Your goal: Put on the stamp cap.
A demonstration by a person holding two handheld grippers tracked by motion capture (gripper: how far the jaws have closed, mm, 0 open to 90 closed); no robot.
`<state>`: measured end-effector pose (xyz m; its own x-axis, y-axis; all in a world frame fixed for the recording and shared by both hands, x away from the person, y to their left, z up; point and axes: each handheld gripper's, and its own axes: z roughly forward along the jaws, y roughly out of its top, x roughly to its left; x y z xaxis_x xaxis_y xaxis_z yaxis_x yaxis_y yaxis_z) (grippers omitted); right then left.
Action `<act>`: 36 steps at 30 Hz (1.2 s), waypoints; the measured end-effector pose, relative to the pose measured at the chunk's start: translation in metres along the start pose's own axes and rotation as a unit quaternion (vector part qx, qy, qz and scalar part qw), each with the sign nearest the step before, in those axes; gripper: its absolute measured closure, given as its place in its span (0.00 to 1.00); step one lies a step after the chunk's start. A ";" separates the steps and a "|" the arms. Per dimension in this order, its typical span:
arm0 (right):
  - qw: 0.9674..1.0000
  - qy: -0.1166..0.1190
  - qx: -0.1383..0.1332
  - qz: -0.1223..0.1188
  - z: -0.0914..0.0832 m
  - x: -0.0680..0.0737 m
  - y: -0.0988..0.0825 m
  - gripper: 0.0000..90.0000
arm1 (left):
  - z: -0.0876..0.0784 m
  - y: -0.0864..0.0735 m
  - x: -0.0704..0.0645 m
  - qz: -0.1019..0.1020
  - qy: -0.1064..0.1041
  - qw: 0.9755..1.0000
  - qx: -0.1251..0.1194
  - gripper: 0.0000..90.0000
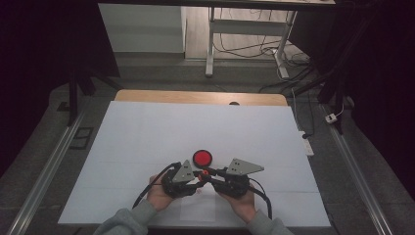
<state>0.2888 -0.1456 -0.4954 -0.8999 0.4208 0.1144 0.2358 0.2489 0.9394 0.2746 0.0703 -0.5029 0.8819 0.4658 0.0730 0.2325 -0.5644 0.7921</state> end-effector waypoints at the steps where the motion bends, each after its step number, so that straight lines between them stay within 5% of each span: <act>1: 1.000 0.000 0.000 0.001 0.000 0.000 0.000 0.82 | 0.000 0.000 0.000 0.000 0.000 1.000 -0.001 0.72; 11: 1.000 0.000 0.003 -0.006 -0.001 -0.001 0.005 0.81 | 0.000 0.001 -0.001 0.000 0.012 1.000 -0.014 0.72; 36: 1.000 -0.002 0.001 -0.006 -0.002 -0.002 0.006 0.81 | 0.005 -0.001 0.002 -0.026 0.001 1.000 -0.014 0.63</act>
<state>0.2914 -0.1466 -0.4897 -0.9011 0.4215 0.1017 0.2261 0.2564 0.9398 0.2778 0.0686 -0.5068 0.8685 0.4945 0.0325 0.2658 -0.5202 0.8116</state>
